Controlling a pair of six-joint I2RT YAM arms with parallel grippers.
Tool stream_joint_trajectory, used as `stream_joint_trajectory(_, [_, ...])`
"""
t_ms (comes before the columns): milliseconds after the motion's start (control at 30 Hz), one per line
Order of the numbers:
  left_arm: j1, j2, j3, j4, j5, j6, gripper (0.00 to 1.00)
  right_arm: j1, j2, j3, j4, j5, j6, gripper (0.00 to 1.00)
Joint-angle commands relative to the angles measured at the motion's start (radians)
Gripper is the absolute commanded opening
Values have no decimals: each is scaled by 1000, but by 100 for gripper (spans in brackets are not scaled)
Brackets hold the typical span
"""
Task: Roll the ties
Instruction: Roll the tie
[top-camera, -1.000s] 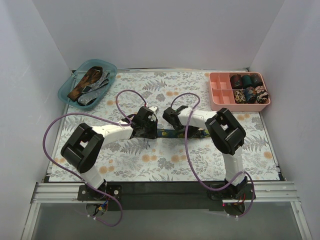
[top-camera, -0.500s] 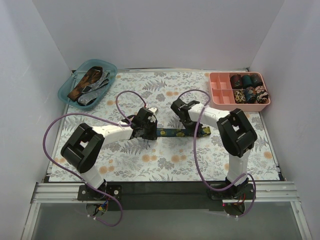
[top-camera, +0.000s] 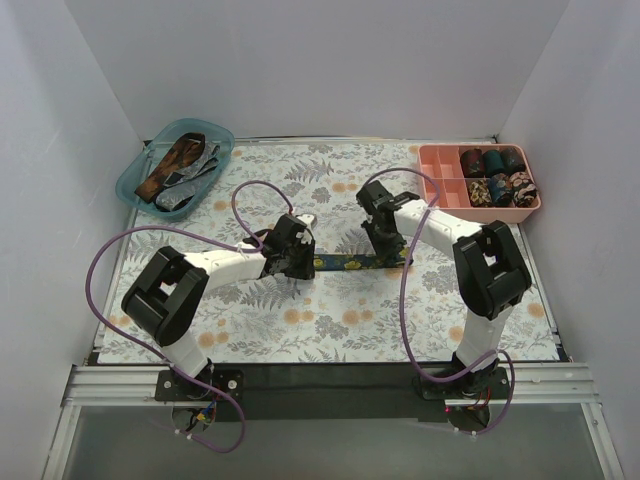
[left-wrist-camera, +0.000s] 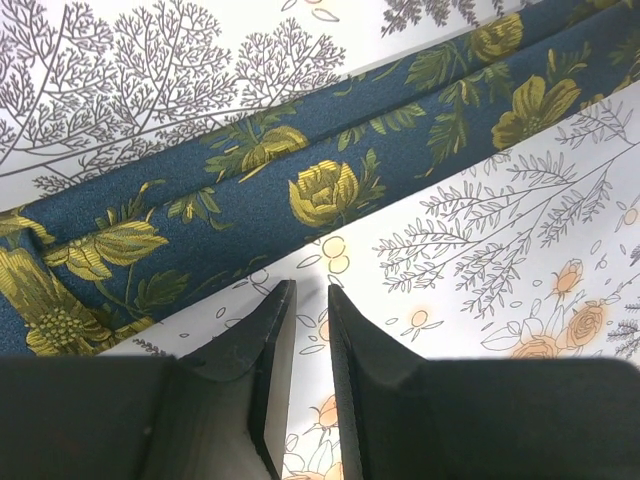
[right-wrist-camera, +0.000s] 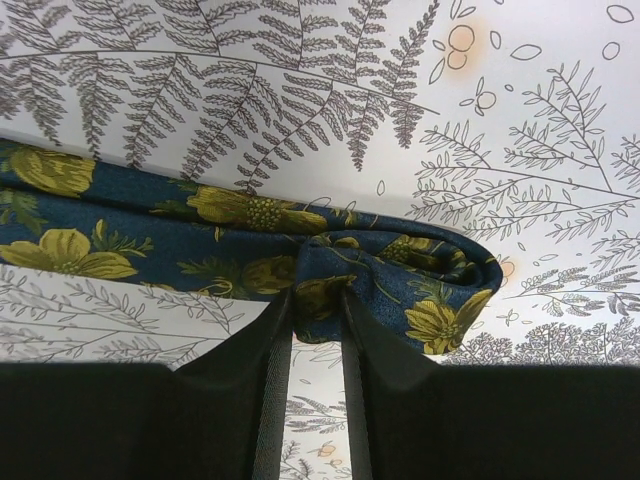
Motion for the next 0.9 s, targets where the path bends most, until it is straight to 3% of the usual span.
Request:
stream_joint_trajectory(0, [-2, -42, 40, -4, 1, 10, 20, -22, -58, 12, 39, -66, 11, 27])
stream_joint_trajectory(333, [-2, -39, 75, -12, -1, 29, 24, -60, -74, -31, 82, -137, 21, 30])
stream_joint_trajectory(567, [-2, -39, 75, -15, -2, 40, 25, -68, -44, -108, 140, -146, 34, 27])
stream_joint_trajectory(867, [-2, -52, 78, -16, -12, 72, 26, -136, -99, -191, 225, -276, 35, 27])
